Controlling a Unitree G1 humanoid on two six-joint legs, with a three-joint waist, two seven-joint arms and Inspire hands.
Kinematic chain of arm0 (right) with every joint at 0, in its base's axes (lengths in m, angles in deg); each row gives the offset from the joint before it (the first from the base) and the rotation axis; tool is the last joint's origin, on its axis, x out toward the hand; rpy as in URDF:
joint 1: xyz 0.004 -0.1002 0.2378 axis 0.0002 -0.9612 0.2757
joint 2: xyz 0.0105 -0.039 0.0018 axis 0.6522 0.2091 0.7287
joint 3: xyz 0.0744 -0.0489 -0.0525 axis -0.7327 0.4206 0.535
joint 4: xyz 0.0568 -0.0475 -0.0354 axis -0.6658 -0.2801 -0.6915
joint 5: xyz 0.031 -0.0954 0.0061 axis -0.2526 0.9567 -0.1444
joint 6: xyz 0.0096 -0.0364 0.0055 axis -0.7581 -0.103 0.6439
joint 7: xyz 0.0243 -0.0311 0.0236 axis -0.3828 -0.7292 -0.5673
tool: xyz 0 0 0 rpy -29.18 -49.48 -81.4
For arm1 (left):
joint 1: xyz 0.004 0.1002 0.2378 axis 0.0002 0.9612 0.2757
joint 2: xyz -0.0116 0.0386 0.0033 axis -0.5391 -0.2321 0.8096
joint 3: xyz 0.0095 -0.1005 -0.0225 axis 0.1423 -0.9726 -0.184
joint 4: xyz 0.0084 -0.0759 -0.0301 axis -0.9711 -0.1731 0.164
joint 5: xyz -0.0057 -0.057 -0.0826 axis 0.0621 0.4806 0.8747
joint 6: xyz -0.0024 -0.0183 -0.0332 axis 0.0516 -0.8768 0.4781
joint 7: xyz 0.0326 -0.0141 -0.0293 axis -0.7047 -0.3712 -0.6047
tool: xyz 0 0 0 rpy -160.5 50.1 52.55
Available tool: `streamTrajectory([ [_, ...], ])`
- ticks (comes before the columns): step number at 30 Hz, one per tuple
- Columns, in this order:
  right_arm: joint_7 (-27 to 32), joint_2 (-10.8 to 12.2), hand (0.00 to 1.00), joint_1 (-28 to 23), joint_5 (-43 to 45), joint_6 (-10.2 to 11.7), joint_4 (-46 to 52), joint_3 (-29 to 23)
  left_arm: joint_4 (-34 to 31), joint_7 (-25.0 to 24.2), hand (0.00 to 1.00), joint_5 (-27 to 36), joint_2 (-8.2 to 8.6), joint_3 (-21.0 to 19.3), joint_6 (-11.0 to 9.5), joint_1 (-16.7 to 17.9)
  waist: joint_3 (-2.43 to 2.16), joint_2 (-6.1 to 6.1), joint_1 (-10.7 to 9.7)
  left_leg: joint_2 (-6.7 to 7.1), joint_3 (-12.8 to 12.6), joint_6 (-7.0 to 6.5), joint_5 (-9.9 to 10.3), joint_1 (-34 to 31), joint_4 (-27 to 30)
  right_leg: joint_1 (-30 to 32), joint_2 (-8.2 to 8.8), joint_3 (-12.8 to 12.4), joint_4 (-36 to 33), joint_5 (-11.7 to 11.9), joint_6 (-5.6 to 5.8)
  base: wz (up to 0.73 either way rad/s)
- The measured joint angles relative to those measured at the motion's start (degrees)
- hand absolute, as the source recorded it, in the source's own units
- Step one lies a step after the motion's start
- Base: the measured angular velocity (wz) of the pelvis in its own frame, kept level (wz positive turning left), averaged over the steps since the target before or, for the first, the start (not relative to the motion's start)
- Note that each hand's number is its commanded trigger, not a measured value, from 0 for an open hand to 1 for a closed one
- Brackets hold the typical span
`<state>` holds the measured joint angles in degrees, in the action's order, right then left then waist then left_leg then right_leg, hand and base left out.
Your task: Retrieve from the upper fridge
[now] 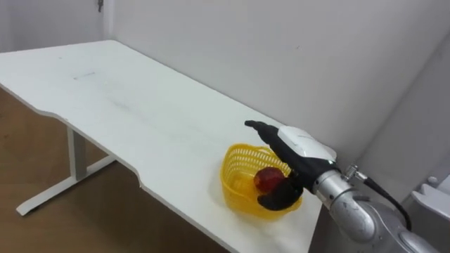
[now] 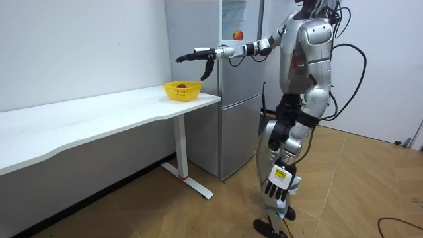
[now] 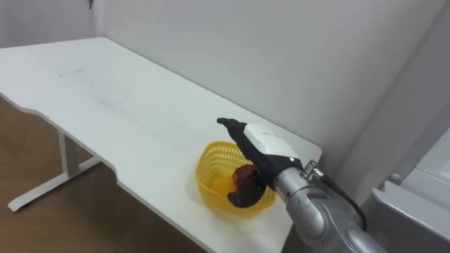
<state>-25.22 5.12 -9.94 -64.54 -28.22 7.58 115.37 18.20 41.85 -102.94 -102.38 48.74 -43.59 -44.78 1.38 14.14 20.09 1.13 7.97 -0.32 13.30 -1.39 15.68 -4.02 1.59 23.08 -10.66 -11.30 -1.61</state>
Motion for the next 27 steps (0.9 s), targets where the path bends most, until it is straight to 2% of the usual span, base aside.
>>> streamTrajectory([
  [2,0.18,-0.01,0.00,-0.01,0.03,-0.04,1.95,-0.24,-1.50,0.02,0.00,0.00,0.25,-0.01,0.07,0.98,-0.31,-0.52,-0.84,0.02,-0.17,0.00,0.00,0.20,0.10,-0.07,0.08,-0.60,0.01,0.00,0.00,-0.07],
  [7,1.84,0.01,0.00,-0.12,-2.54,0.43,6.26,-1.21,-2.37,0.42,0.00,0.01,0.97,0.03,0.06,1.91,-0.17,-2.77,-2.05,-0.35,-0.89,-0.02,0.00,2.04,-0.30,-1.42,0.24,-1.11,-0.03,0.00,0.00,-0.07],
  [12,4.74,0.18,0.00,-0.81,-3.66,1.34,12.96,-4.75,-3.73,1.19,0.00,-0.05,1.53,0.07,-0.32,3.08,-0.55,-4.28,-3.34,-0.31,-1.33,-0.02,0.00,2.50,-0.44,-1.55,0.15,-1.19,-0.28,0.00,-0.01,-0.04],
  [16,6.77,1.20,0.00,-3.29,-3.94,3.41,18.68,-8.82,-3.60,1.67,0.00,-0.13,2.57,0.03,-0.40,3.99,-0.73,-5.30,-3.90,-0.35,-1.74,-0.02,0.01,3.46,-0.95,-1.97,0.17,-1.82,-0.94,0.00,-0.01,-0.05],
  [17,7.52,2.14,0.00,-4.28,-2.97,3.44,21.30,-9.74,-3.51,1.74,0.00,0.04,3.11,0.07,-0.55,4.13,-0.69,-5.76,-4.10,-0.42,-2.32,-0.03,0.01,3.99,-1.09,-2.03,0.17,-2.20,-1.13,0.00,-0.01,-0.28],
  [19,8.29,3.78,0.00,-6.29,-2.04,4.84,24.45,-11.08,-2.96,2.10,0.00,0.17,4.06,0.07,-0.63,4.61,-0.39,-6.60,-4.38,-0.46,-3.17,-0.09,0.04,5.01,-1.62,-2.73,0.11,-2.56,-1.11,0.00,-0.01,-0.23],
  [20,8.83,4.75,0.00,-8.71,-2.10,5.73,26.07,-12.15,-2.34,2.41,0.00,0.17,4.43,0.11,-0.69,4.45,-0.49,-6.98,-5.07,-0.45,-3.40,-0.13,0.05,5.50,-1.95,-2.94,0.19,-2.63,-1.11,0.00,-0.01,-0.06],
  [22,8.88,6.31,0.00,-12.53,-1.80,5.86,29.22,-13.55,-2.34,2.97,0.00,0.14,4.69,0.05,-0.92,4.46,-0.62,-7.48,-5.79,-0.49,-4.04,-0.25,0.12,6.09,-2.10,-2.85,0.22,-3.49,-1.20,0.00,0.00,-0.19],
  [23,8.87,6.61,0.00,-14.87,-1.67,5.73,31.89,-14.00,-2.31,3.43,0.00,0.14,4.93,-0.04,-0.95,4.46,-0.82,-7.99,-5.98,-0.60,-4.82,-0.30,0.15,5.95,-2.19,-2.81,0.17,-4.33,-1.31,0.00,0.00,-0.30],
  [25,8.91,7.39,0.00,-18.90,-1.31,5.91,36.41,-15.44,-2.11,3.99,0.00,0.11,5.44,-0.43,-1.32,4.72,-0.93,-8.88,-7.36,-0.69,-5.63,-0.41,0.15,6.26,-2.43,-2.77,0.21,-4.95,-1.31,0.01,0.01,-0.27],
  [26,9.73,7.83,0.00,-21.22,-1.32,6.31,39.10,-16.17,-1.60,4.20,0.00,0.11,5.78,-0.44,-1.72,4.79,-1.00,-9.61,-7.83,-0.76,-6.48,-0.48,0.15,6.81,-2.88,-2.73,0.14,-5.74,-1.33,0.04,0.05,-0.28],
  [27,10.65,8.46,0.00,-22.87,-1.32,7.15,40.96,-16.51,-1.13,4.29,0.00,0.12,5.96,-0.46,-2.01,4.82,-1.27,-10.24,-8.94,-0.82,-6.92,-0.51,0.13,7.10,-3.22,-2.72,0.04,-6.09,-1.35,0.05,0.05,-0.26],
])
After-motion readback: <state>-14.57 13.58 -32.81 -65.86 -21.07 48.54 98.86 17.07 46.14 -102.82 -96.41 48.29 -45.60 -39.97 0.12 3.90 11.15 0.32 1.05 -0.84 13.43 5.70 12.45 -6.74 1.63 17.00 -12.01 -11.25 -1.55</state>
